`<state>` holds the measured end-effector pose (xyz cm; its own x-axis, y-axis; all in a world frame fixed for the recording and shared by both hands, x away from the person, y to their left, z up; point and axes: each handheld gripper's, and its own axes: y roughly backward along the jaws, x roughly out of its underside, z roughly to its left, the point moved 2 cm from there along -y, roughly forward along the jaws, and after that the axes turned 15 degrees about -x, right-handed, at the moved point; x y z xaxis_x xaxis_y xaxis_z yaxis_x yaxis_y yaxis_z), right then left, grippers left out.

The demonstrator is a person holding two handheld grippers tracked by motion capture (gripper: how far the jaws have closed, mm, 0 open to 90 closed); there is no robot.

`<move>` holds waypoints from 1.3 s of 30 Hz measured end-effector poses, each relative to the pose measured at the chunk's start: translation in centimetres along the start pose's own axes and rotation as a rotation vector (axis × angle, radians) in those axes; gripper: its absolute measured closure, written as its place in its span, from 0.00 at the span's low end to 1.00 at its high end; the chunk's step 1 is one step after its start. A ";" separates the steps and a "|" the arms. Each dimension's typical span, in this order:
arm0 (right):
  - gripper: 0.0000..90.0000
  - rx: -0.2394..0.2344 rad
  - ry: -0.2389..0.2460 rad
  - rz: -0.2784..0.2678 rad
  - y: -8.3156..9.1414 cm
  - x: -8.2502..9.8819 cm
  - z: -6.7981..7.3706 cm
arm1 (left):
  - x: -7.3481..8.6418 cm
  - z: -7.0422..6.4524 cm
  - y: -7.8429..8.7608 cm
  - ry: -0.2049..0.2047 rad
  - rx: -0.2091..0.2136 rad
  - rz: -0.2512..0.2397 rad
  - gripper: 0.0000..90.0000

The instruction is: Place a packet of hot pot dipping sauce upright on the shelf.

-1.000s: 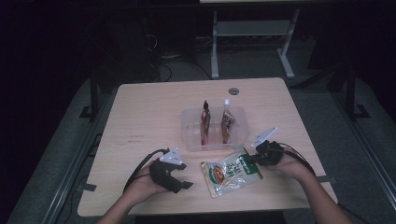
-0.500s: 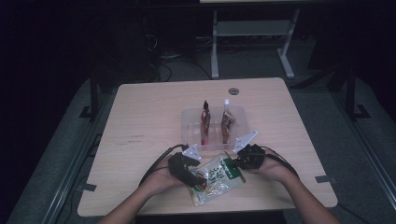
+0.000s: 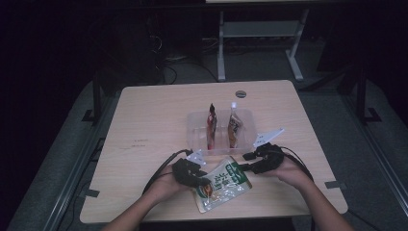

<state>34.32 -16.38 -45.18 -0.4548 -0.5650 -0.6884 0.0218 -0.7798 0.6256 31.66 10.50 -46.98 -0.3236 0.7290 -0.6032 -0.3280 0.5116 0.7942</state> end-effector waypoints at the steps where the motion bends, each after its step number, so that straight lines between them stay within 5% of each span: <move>1: 0.47 -0.008 -0.006 -0.005 0.0 0.1 0.0 | 0.0 0.0 0.1 0.001 0.005 -0.010 0.90; 7: 0.37 -0.060 -0.025 0.006 -0.9 0.5 -0.2 | 0.2 -0.2 0.5 -0.002 0.007 -0.055 0.99; 13: 0.35 -0.125 -0.041 0.003 -1.6 0.3 0.0 | -0.2 -0.4 2.1 -0.048 -0.022 -0.138 1.00; 18: 0.37 -0.192 -0.050 -0.034 -1.6 0.2 0.1 | -0.1 -0.1 3.5 -0.046 -0.050 -0.184 1.00; 24: 0.45 -0.276 -0.031 -0.056 -2.1 -0.2 0.5 | -0.2 0.2 4.4 -0.053 -0.068 -0.236 1.00; 39: 0.89 -0.338 0.020 -0.071 -2.1 -0.8 1.1 | -0.2 0.5 4.6 -0.056 -0.085 -0.241 1.00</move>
<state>33.69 -14.05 -45.57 -0.4479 -0.5090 -0.7351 0.2861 -0.8605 0.4215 30.63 12.93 -43.24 -0.1783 0.6163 -0.7670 -0.4640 0.6347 0.6179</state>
